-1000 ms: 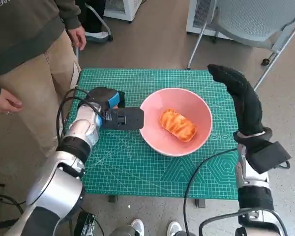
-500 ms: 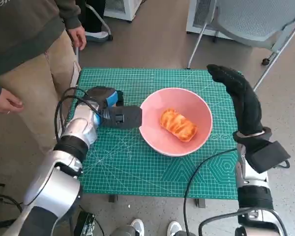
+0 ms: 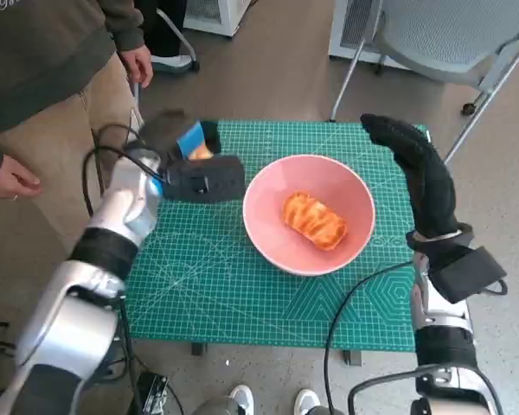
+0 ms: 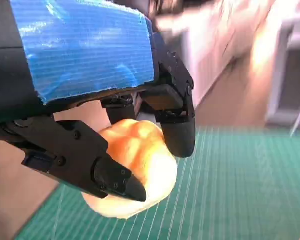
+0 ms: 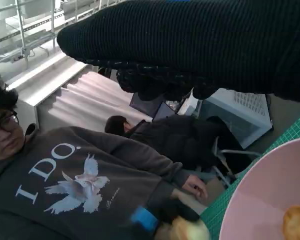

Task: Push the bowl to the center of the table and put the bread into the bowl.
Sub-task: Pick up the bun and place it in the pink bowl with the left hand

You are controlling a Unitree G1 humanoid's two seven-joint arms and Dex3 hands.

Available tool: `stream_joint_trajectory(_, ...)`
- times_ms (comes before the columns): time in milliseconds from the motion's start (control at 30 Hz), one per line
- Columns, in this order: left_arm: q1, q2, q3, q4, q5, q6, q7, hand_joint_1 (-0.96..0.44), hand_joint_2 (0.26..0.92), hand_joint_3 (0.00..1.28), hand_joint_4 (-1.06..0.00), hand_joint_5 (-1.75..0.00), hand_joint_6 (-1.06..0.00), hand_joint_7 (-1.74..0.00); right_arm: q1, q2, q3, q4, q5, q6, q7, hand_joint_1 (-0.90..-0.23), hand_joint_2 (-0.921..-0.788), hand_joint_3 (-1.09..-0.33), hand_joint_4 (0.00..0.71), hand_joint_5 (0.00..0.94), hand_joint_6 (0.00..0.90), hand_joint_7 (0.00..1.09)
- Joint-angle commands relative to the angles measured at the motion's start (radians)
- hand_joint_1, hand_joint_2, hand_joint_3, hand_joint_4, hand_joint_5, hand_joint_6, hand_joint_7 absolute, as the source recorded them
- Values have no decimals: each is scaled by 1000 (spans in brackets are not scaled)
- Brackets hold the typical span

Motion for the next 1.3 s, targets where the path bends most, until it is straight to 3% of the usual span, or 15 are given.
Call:
stream_joint_trajectory(33, 60, 47, 30, -162, 2, 31, -32, 1, 847, 158, -756, -1226, -687, -988, 1, 10, 7, 19, -3, 7, 11, -713, -921, -856, 147, 0, -1, 386)
stream_joint_trajectory(467, 136, 85, 77, -391, 6, 75, -114, 1, 871, 120, -736, -1247, -695, -972, -15, 19, 3, 39, 4, -4, 26, -697, -921, -851, 146, 0, -1, 387)
stream_joint_trajectory(767, 146, 83, 83, -441, 14, 89, -152, 1, 891, 80, -751, -1197, -676, -1022, -22, 22, 0, 56, 6, -14, 32, -698, -921, -850, 144, 0, -1, 386)
stream_joint_trajectory(1300, 181, -12, 44, -717, 48, 117, -229, 1, 900, 54, -771, -1139, -666, -1067, -24, 17, -5, 74, 0, -28, 32, -682, -921, -851, 138, 0, -1, 386)
